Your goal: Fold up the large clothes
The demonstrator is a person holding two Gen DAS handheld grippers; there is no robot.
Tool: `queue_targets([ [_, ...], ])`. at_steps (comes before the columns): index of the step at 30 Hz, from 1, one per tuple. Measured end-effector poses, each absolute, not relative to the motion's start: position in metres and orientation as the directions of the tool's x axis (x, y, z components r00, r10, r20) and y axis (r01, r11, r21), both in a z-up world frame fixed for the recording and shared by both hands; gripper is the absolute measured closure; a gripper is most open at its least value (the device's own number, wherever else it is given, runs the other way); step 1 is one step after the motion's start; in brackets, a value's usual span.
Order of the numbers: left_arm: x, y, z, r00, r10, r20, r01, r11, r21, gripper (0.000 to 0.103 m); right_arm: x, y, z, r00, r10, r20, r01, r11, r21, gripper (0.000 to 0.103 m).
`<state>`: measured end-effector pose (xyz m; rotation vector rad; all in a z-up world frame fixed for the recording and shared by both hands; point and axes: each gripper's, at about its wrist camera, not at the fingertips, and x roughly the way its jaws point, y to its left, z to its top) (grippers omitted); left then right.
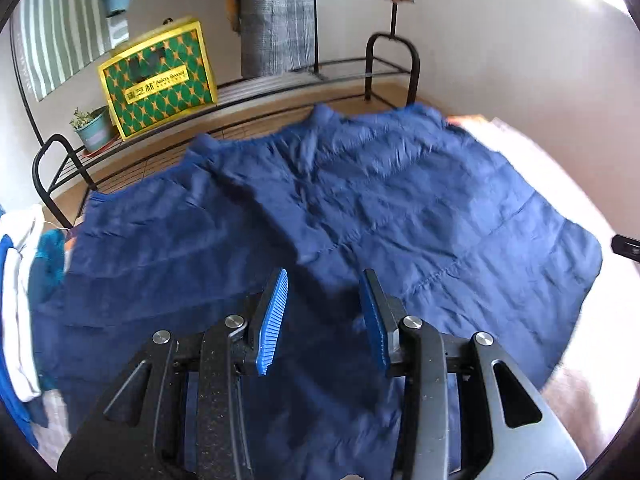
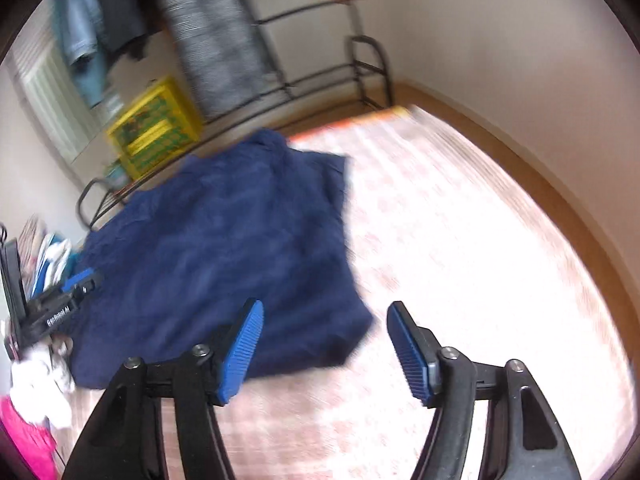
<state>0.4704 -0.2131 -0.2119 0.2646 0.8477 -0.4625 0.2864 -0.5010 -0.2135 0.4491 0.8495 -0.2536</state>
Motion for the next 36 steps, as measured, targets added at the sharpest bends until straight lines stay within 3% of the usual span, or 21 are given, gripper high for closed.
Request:
queue_targets([
  [5,0.475,-0.228,-0.255,0.579,-0.246,-0.777,0.496,0.863,0.097,0.065,0.284,-0.529,-0.258,0.633,0.053,-0.772,0.471,0.765,0.439,0.029],
  [9,0.477,-0.220,-0.244,0.559,-0.235,-0.795,0.466,0.882,0.068,0.065,0.288,-0.536,-0.265,0.702,0.110,-0.704,0.430,0.722,0.542,0.028],
  [11,0.467,-0.208,-0.226,0.588,-0.240,-0.773,0.433,0.900,0.049,0.065,0.289,-0.536,-0.264,0.723,0.125,-0.680,0.409,0.715,0.567,0.022],
  [17,0.416,-0.196,-0.203,0.600,-0.280,-0.749,0.447,0.894,0.023,0.065,0.298,-0.533,-0.273,0.720,0.118,-0.684,0.431,0.696,0.574,0.019],
  [19,0.405,-0.199,-0.210,0.604,-0.278,-0.746,0.454,0.890,0.036,0.065,0.303,-0.529,-0.272,0.721,0.133,-0.680,0.421,0.695,0.582,0.037],
  [20,0.401,-0.203,-0.216,0.605,-0.271,-0.749,0.458,0.888,0.048,0.065,0.308,-0.525,-0.272,0.714,0.152,-0.683,0.408,0.703,0.583,0.062],
  [24,0.400,-0.210,-0.245,0.549,-0.261,-0.794,0.446,0.895,0.014,0.065,0.311,-0.505,-0.252,0.700,0.090,-0.709,0.378,0.796,0.474,0.091],
  [26,0.401,-0.213,-0.256,0.562,-0.257,-0.786,0.458,0.888,0.037,0.065,0.308,-0.496,-0.234,0.715,0.056,-0.697,0.348,0.836,0.425,0.094],
  [30,0.406,-0.204,-0.244,0.505,-0.272,-0.819,0.427,0.904,-0.037,0.065,0.308,-0.473,-0.197,0.727,-0.009,-0.686,0.301,0.903,0.307,0.096],
  [36,0.366,-0.159,-0.163,0.604,-0.287,-0.743,0.411,0.912,-0.018,0.065,0.314,-0.436,-0.152,0.741,-0.059,-0.669,0.221,0.962,0.160,0.097],
])
